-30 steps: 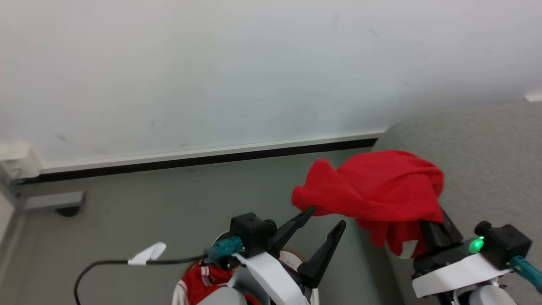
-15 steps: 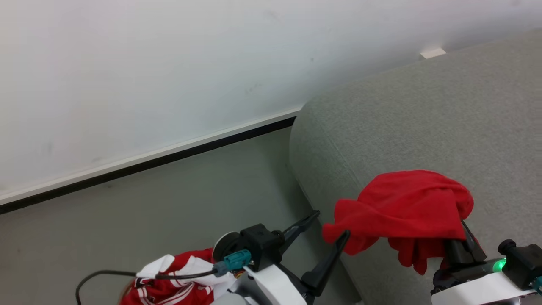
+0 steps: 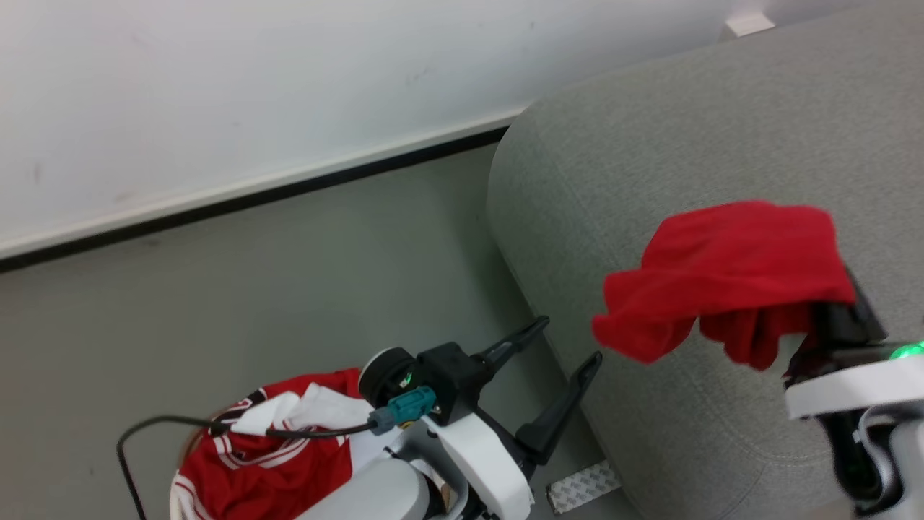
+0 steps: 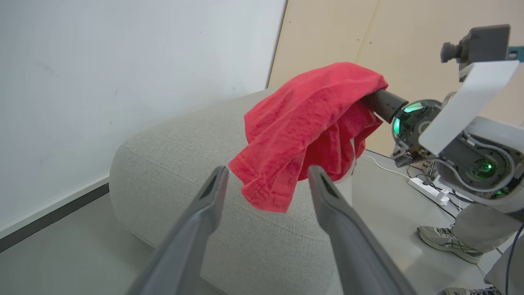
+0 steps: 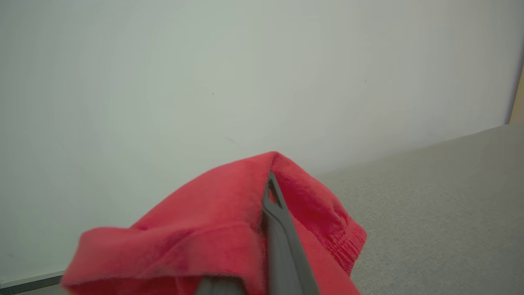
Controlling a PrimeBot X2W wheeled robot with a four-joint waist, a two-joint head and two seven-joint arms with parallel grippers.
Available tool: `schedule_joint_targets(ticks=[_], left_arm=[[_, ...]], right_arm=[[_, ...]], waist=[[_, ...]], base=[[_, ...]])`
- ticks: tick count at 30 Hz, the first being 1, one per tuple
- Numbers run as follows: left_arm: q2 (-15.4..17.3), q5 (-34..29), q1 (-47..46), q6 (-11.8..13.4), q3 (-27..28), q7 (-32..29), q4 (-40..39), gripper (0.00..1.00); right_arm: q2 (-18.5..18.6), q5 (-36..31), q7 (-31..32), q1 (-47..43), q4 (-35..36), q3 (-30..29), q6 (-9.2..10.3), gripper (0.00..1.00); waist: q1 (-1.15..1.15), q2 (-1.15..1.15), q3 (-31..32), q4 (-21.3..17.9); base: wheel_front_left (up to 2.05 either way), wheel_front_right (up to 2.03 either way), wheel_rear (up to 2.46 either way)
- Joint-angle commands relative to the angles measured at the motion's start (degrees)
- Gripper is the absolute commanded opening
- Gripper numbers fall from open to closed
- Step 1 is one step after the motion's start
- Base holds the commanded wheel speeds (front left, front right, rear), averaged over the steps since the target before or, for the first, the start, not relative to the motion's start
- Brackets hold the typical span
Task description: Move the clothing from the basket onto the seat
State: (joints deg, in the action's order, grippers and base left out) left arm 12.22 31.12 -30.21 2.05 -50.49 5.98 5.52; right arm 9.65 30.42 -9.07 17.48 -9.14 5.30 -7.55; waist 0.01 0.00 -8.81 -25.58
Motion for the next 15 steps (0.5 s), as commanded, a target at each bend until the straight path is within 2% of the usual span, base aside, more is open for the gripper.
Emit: schedule_joint_targets(ticks=[1,9,15], left_arm=[[0.70,-1.00,-1.02,-0.01,0.18,-0.48,-0.35,1.00],[2.77,-4.26,-8.61,-0.32,0.57,-4.58,-3.76,1.00],[3.89,-5.58,-12.33,0.34,1.57,-5.79,-5.83,1.00]], right_arm=[[1.45,0.85,0.11,2.45,-1.26,-1.15,0.12,0.00],[9.17,3.80,-0.24,21.48,-14.42,-6.93,0.11,0.00],[15.91,3.63,-1.67,33.67,-24.27,-9.74,0.11,0.00]], waist=[[-0.01,0.00,-4.58,2.61],[-0.01,0.00,-20.27,9.79],[-0.01,0.00,-28.39,14.14]], base=[[0.00,0.00,0.00],[0.00,0.00,0.00],[0.00,0.00,0.00]])
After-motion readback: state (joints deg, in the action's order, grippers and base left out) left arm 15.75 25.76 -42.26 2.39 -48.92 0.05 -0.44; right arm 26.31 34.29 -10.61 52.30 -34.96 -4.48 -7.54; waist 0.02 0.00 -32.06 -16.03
